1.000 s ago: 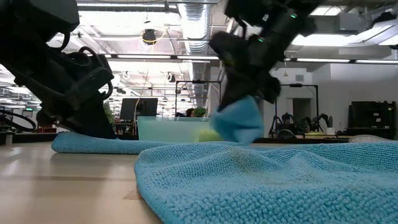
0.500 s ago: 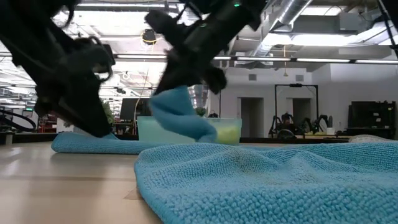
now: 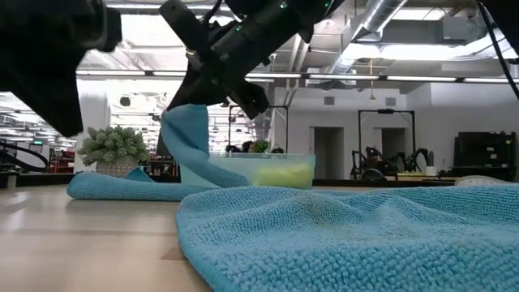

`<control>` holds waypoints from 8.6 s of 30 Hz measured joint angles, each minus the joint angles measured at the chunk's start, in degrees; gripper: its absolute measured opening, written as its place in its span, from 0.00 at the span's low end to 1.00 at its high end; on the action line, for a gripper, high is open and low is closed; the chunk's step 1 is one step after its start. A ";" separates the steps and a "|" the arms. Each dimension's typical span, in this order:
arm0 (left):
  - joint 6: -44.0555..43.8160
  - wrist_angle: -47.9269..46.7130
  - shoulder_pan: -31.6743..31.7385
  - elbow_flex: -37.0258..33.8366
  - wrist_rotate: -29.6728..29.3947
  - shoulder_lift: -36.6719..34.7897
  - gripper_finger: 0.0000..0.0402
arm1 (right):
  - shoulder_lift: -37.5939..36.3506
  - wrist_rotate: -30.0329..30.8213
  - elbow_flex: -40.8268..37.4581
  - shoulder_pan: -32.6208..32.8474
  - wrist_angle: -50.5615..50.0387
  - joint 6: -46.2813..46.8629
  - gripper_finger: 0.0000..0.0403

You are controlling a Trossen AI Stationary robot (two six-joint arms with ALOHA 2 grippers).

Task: Fold microfiber towels
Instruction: Fold the left blue microfiber towel

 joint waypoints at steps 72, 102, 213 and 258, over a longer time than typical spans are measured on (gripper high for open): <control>-5.83 -4.20 -4.09 1.49 -9.35 0.04 0.23 | 5.49 2.60 -1.22 -3.06 -0.05 -10.55 0.54; -5.96 -3.79 -4.86 1.49 -9.68 0.07 0.23 | 6.45 -0.55 -0.81 -3.76 -2.81 -9.48 0.44; -54.56 -24.89 -11.24 -0.13 -21.37 5.54 0.29 | 0.43 -4.42 0.66 3.08 -13.59 -24.08 0.49; -28.69 23.11 10.00 -28.54 -16.15 -11.59 0.37 | -21.59 28.11 0.66 26.29 -58.77 -9.26 0.43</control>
